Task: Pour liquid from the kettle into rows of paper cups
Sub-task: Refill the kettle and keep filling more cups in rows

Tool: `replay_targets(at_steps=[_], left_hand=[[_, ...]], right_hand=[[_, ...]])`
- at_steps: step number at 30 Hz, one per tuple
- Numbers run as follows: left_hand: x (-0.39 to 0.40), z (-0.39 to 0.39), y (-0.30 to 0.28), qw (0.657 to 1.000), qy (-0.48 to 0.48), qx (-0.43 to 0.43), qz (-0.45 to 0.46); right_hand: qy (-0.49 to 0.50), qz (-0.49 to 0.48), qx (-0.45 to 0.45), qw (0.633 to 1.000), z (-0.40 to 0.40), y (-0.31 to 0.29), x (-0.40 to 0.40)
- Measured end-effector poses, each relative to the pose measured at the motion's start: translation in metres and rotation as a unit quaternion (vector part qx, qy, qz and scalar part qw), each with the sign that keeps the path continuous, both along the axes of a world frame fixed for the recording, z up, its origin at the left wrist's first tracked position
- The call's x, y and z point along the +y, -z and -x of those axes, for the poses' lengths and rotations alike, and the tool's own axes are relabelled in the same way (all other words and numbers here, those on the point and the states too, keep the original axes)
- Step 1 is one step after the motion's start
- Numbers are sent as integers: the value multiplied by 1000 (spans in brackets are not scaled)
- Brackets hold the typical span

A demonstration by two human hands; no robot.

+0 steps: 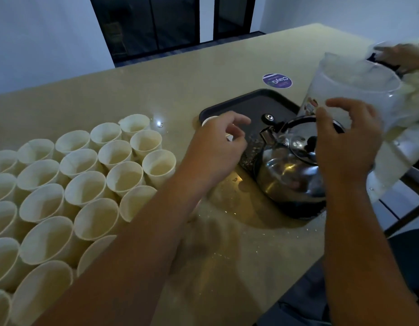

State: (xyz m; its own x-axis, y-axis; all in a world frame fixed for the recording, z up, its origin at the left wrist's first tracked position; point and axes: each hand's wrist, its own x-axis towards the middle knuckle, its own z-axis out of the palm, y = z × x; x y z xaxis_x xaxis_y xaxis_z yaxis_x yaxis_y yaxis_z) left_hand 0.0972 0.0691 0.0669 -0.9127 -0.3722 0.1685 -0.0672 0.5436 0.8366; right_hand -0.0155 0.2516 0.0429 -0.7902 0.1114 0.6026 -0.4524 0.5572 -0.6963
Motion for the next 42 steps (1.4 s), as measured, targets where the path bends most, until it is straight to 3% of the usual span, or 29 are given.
replay_targets(at_steps=[3, 11, 20, 29, 34, 42], left_hand=[[15, 13, -1, 999, 43, -18, -3], [34, 25, 1, 994, 92, -60, 8], [26, 3, -2, 994, 95, -58, -2], [-7, -24, -24, 999, 30, -12, 34], [-21, -42, -23, 998, 23, -41, 36], [-40, -67, -27, 993, 21, -111, 17]], right_hand=[[-14, -12, -89, 996, 13, 9, 14], [-118, -9, -152, 981, 38, 13, 27], [-165, 25, -146, 975, 30, -6, 30], [-275, -19, -136, 952, -6, -45, 17], [-359, -80, -142, 919, -29, -49, -4], [-413, -139, -148, 888, -53, -56, -31]])
